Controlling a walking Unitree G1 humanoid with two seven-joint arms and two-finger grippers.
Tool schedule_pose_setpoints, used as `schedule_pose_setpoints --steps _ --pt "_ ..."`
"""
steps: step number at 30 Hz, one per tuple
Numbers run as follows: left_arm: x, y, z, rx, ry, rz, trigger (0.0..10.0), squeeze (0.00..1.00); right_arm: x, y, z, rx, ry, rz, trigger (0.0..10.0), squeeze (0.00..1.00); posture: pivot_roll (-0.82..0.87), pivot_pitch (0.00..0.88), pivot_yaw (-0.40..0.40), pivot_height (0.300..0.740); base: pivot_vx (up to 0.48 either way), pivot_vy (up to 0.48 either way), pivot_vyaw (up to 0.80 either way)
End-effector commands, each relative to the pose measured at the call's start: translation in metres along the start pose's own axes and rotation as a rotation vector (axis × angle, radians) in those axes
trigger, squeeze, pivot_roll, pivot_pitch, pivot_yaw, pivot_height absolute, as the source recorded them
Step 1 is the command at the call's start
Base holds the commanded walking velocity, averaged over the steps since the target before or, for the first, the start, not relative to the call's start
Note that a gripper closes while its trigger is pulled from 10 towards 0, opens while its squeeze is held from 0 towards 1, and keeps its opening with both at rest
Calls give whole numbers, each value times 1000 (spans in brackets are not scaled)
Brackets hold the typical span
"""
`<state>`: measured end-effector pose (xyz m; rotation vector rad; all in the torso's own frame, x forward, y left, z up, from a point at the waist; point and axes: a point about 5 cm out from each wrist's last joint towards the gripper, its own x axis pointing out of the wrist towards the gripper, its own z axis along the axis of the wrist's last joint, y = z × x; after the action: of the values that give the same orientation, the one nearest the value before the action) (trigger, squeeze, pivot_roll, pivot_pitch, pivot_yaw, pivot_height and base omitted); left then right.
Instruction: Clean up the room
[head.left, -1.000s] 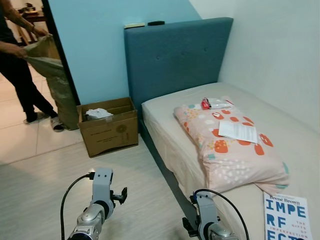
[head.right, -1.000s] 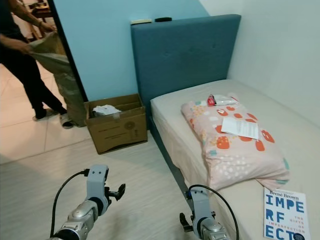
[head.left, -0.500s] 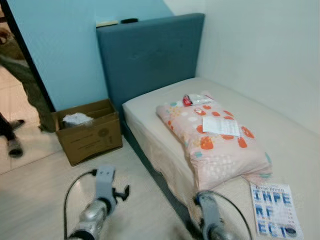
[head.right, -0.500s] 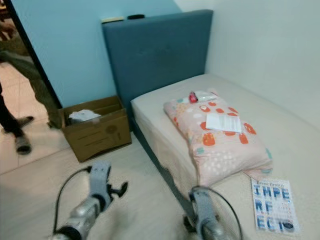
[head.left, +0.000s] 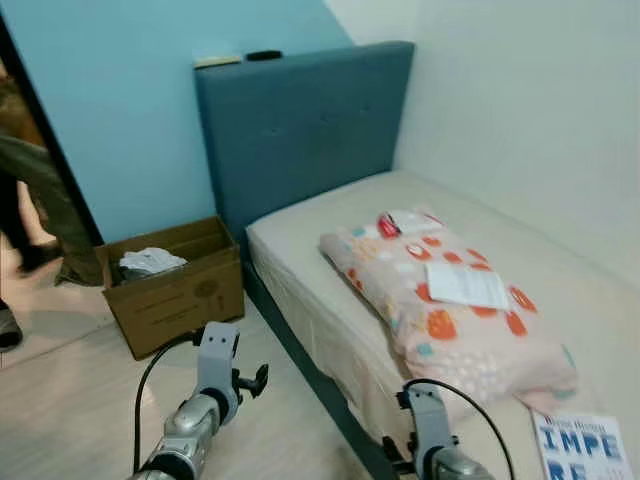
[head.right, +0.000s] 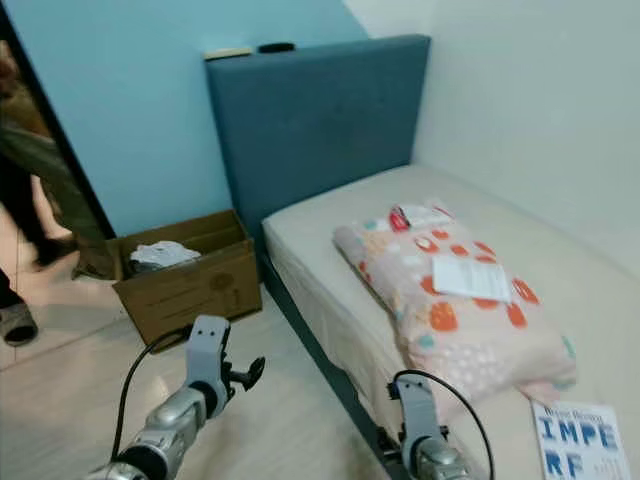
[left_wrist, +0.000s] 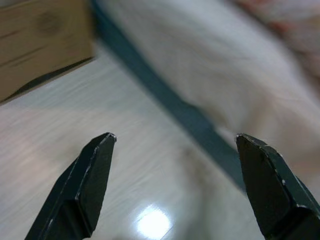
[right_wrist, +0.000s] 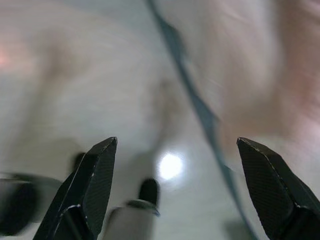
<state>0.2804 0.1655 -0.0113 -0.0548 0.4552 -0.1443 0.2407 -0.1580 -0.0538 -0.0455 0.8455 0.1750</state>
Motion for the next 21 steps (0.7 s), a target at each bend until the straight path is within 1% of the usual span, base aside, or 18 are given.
schedule_pose_setpoints --steps 1,8,12,13,16,18,21 --pt "0 -3 -2 -12 11 -6 10000 0 -2 -5 -6 2 17 -17 10000 0 19 0 -22 726 0 0 0" --pt "0 -4 -2 -4 10 -12 10000 0 -2 -5 -6 -9 21 -17 10000 0 18 0 -28 726 0 0 0" --pt "1 -5 -2 9 15 -21 10000 0 -2 -5 -6 -14 23 -17 10000 0 18 0 -31 726 0 -465 0" --pt "1 -6 -3 -4 14 -10 10000 0 -2 -6 -6 -18 25 -19 10000 0 13 0 -35 726 0 0 0" --pt "1 -6 -3 -4 14 -10 10000 0 -2 -6 -6 -18 25 -19 10000 0 13 0 -35 726 0 0 0" --pt "0 -5 -4 -32 11 3 10000 0 -2 -7 -7 -22 28 -21 10000 0 15 0 -40 726 0 0 0" --pt "0 -4 -4 -39 11 6 10000 0 -2 -7 -7 -25 30 -21 10000 0 16 0 -42 726 0 0 0"
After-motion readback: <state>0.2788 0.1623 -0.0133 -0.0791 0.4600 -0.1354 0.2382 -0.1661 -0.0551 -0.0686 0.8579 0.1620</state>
